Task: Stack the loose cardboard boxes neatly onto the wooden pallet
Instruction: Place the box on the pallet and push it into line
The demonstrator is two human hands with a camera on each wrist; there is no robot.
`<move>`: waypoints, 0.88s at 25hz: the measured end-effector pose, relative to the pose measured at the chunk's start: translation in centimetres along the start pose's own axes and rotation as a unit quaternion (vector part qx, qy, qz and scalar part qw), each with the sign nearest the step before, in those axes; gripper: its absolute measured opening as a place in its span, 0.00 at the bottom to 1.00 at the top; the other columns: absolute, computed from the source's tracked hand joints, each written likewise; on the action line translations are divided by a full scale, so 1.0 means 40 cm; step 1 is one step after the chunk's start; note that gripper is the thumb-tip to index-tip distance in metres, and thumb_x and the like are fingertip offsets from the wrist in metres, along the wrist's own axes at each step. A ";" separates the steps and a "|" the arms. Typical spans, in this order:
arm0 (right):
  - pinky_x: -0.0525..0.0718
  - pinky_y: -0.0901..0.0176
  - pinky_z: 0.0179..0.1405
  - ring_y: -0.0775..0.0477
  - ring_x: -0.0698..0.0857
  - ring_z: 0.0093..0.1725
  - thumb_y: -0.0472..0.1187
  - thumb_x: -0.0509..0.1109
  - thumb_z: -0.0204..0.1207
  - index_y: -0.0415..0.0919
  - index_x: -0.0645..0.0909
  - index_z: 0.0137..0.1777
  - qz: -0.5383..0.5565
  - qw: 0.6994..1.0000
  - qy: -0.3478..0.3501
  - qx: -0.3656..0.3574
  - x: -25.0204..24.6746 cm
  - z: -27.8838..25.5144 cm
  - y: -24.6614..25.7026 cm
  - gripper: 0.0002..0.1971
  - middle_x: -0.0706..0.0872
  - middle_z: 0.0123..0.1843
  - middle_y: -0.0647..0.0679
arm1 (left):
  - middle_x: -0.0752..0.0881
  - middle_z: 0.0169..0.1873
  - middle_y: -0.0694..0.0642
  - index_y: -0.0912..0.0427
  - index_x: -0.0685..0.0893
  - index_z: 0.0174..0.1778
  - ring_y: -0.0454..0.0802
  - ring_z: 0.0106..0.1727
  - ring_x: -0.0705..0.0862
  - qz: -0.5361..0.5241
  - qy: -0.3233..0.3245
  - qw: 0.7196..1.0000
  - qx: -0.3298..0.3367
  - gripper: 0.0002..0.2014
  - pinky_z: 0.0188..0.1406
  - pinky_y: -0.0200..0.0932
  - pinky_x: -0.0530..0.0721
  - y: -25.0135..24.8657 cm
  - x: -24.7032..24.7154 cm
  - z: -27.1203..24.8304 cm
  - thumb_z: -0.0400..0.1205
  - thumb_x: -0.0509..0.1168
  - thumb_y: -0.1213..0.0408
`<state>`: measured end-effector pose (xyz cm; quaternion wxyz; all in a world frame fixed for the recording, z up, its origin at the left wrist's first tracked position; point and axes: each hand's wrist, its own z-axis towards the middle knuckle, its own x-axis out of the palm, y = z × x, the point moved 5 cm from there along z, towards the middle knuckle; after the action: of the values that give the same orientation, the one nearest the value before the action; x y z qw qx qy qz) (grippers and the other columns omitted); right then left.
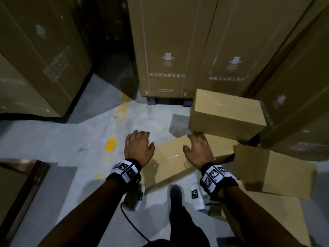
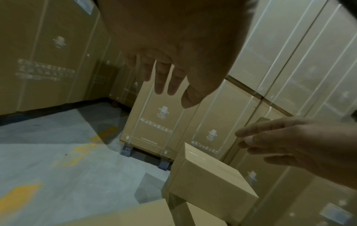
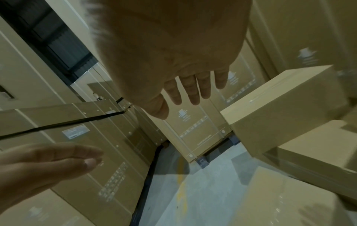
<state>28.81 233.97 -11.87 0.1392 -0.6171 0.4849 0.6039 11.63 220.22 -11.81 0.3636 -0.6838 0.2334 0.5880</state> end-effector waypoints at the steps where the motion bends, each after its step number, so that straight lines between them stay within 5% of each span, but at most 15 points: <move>1: 0.70 0.45 0.77 0.37 0.70 0.79 0.48 0.63 0.86 0.44 0.68 0.83 0.001 1.000 0.004 -0.004 0.001 0.069 0.003 0.27 0.73 0.81 0.41 | 0.74 0.78 0.55 0.56 0.70 0.80 0.58 0.83 0.62 0.008 0.013 1.000 -0.006 0.25 0.82 0.54 0.55 0.011 0.006 0.059 0.87 0.58 0.52; 7: 0.70 0.46 0.75 0.37 0.70 0.80 0.51 0.61 0.86 0.45 0.67 0.84 0.012 0.999 0.051 -0.009 -0.016 0.417 0.036 0.27 0.71 0.82 0.41 | 0.77 0.76 0.60 0.60 0.74 0.78 0.63 0.81 0.67 0.009 0.043 0.998 -0.034 0.27 0.79 0.58 0.61 0.056 0.004 0.373 0.86 0.55 0.49; 11: 0.67 0.47 0.78 0.36 0.68 0.80 0.51 0.61 0.86 0.44 0.67 0.84 0.022 0.998 0.060 -0.009 -0.040 0.605 0.094 0.28 0.70 0.83 0.41 | 0.90 0.52 0.68 0.69 0.88 0.57 0.74 0.59 0.86 -0.022 0.067 0.997 -0.024 0.29 0.57 0.71 0.82 0.097 0.003 0.547 0.76 0.55 0.49; 13: 0.66 0.48 0.79 0.36 0.68 0.81 0.51 0.61 0.86 0.43 0.67 0.84 0.023 0.998 0.053 -0.003 -0.034 0.678 0.121 0.28 0.70 0.83 0.40 | 0.89 0.56 0.68 0.68 0.87 0.60 0.74 0.64 0.83 -0.019 0.067 0.998 -0.010 0.30 0.63 0.69 0.79 0.113 -0.004 0.632 0.77 0.53 0.48; 16: 0.65 0.48 0.79 0.36 0.68 0.81 0.53 0.61 0.86 0.44 0.66 0.84 0.025 0.998 0.047 0.041 0.005 0.775 0.153 0.29 0.69 0.84 0.42 | 0.75 0.77 0.60 0.61 0.74 0.77 0.63 0.83 0.64 0.001 0.087 0.996 0.001 0.27 0.81 0.57 0.59 0.169 0.011 0.768 0.86 0.54 0.49; 22: 0.65 0.44 0.80 0.36 0.67 0.81 0.58 0.58 0.86 0.48 0.65 0.84 0.031 0.980 0.030 0.196 0.127 0.868 0.283 0.29 0.68 0.85 0.41 | 0.67 0.83 0.56 0.56 0.66 0.82 0.59 0.86 0.56 0.016 0.150 0.978 0.147 0.27 0.84 0.56 0.51 0.307 0.032 1.021 0.88 0.55 0.50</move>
<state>-2.07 252.54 -19.70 0.2237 -0.5807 0.6165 0.4824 -23.17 244.17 -17.58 0.4111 -0.6997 0.3803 0.4436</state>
